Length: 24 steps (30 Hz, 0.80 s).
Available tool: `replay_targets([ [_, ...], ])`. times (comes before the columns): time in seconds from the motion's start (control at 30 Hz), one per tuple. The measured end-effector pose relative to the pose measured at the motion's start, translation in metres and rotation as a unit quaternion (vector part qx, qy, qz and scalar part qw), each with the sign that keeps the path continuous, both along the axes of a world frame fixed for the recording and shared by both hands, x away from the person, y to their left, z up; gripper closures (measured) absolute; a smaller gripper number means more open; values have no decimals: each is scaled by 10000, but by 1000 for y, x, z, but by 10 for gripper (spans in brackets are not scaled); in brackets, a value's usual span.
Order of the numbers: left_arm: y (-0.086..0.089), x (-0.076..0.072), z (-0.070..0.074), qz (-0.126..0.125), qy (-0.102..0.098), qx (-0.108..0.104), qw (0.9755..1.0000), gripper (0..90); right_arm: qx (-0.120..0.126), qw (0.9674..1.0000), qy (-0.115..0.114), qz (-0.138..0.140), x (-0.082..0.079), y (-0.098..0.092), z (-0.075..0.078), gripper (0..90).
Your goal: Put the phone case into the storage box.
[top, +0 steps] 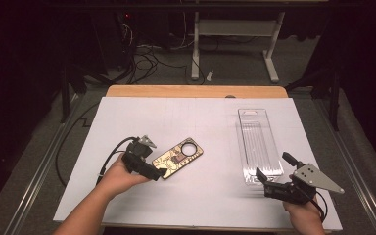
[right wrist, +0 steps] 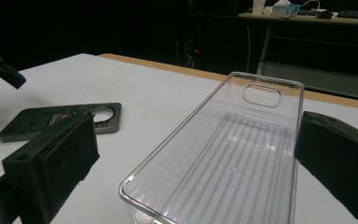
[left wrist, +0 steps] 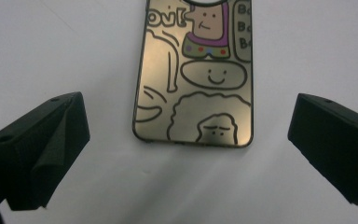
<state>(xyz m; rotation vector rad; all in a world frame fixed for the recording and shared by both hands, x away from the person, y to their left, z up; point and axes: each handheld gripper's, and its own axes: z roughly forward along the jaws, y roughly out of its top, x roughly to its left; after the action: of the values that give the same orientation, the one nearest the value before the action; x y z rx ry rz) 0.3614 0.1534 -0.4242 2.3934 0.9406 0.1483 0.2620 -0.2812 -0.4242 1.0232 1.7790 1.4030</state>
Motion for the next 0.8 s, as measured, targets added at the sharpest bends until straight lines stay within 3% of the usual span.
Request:
replay_targets([
  [0.1,-5,6,3,-14,19,-69,10000,2,-2,10000,-5,1,0,0,0,1],
  [0.2,-9,13,2,38,-9,139,9999,2,-1,10000,-6,4,0,-1,0,1],
  [0.3,-13,19,3,-23,128,123,9998,2,-4,10000,-7,2,0,-1,0,1],
  [0.8,-45,34,-1,-292,242,509,9980,2,5,10000,-24,2,0,-1,1,1],
])
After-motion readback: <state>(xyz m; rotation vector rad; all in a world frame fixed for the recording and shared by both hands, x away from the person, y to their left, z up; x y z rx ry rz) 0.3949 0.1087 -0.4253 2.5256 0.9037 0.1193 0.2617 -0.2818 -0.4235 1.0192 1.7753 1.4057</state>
